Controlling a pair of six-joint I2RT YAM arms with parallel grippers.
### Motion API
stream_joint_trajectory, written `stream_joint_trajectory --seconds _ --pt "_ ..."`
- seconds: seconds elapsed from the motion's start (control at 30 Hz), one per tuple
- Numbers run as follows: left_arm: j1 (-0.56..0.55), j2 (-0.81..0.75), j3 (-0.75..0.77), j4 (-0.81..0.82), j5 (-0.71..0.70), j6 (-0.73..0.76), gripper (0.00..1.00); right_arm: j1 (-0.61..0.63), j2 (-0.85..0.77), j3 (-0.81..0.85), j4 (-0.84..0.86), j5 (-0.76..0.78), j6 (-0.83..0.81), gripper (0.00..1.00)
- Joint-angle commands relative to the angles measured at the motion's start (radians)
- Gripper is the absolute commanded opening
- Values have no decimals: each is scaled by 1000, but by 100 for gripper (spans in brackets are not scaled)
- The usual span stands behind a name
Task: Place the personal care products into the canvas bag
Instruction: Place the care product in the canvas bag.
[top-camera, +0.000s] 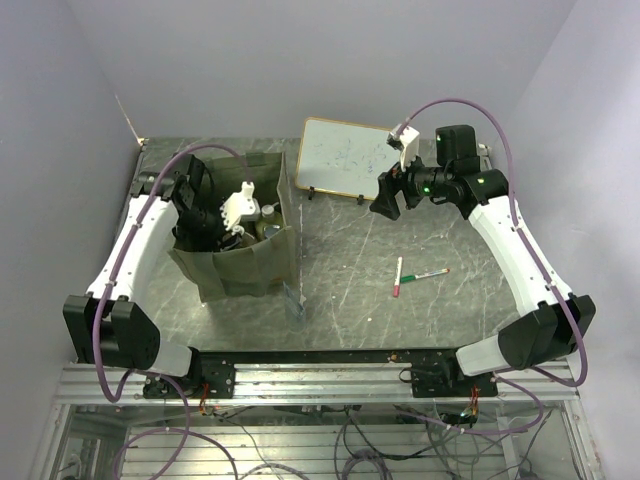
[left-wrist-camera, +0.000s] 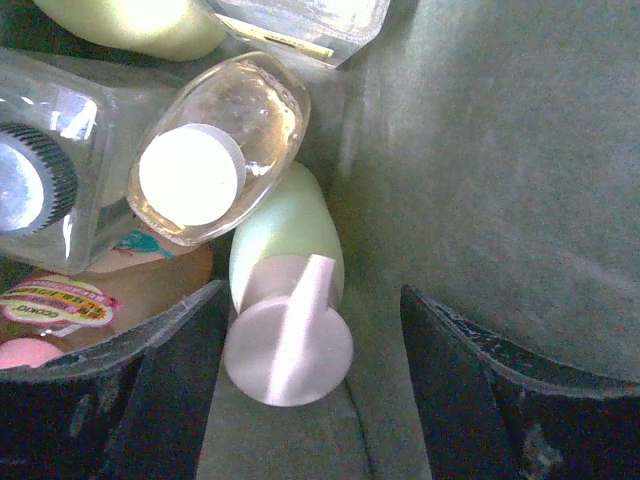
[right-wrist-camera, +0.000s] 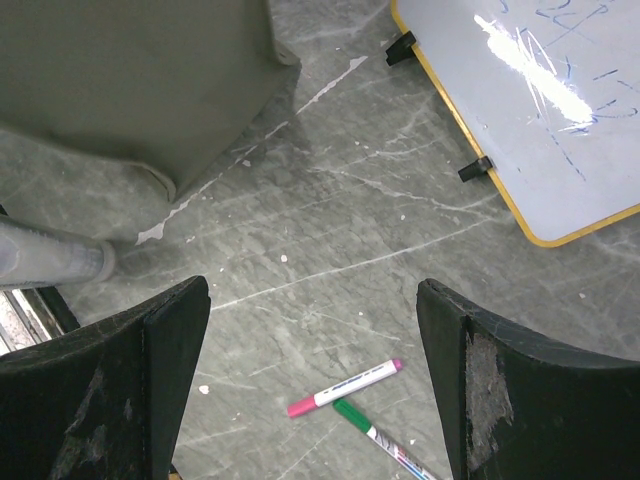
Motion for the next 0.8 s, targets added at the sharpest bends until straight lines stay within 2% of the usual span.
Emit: stream_joint_trajectory --seconds 0.0,0.37,0.77 --pt "-9 -39 50 -58 41 -29 80 6 -17 15 16 -1 -4 85" --pt "-7 -115 63 -60 24 -54 87 6 38 78 4 -13 7 85" --pt "-7 -130 214 -1 68 -124 93 12 82 103 -8 5 -2 85"
